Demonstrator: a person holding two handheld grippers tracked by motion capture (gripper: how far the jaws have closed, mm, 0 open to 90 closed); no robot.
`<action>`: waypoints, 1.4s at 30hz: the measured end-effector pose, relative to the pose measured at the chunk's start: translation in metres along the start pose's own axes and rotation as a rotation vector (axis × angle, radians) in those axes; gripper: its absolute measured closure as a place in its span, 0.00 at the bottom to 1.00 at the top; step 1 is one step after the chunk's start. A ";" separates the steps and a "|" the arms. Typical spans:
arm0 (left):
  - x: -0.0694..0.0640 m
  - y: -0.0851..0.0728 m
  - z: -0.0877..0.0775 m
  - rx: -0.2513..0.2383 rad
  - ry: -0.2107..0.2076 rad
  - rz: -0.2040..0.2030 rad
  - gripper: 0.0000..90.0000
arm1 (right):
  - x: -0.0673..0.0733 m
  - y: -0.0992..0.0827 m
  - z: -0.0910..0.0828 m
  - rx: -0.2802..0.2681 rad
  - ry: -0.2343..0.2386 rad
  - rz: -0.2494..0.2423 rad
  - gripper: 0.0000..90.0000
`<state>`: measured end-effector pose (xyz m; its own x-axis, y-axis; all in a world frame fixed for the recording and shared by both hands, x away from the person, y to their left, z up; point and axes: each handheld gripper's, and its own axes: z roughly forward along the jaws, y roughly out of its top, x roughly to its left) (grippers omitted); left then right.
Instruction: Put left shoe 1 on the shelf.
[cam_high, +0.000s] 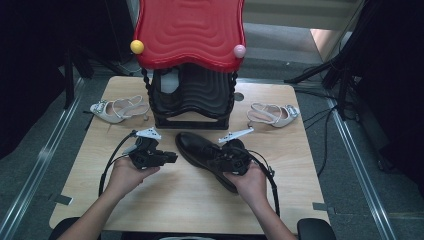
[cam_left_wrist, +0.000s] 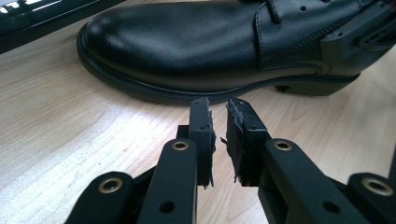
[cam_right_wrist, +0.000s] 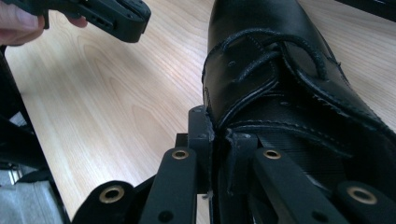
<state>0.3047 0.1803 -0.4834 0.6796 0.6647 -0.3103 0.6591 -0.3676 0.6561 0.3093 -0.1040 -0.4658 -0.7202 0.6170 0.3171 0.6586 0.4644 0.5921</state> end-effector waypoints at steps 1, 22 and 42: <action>0.000 0.000 0.001 0.004 0.002 0.000 0.90 | -0.001 0.000 0.000 0.003 0.002 0.001 0.91; -0.001 0.001 0.016 0.004 0.022 -0.013 0.96 | -0.041 -0.003 -0.065 -0.030 -0.013 0.046 0.99; -0.008 0.002 0.051 0.025 0.020 -0.003 0.96 | -0.088 0.001 0.004 0.083 -0.054 0.059 1.00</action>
<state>0.3167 0.1414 -0.5145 0.6716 0.6782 -0.2984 0.6689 -0.3818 0.6378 0.3741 -0.1548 -0.4964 -0.6681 0.6772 0.3083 0.7172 0.4757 0.5093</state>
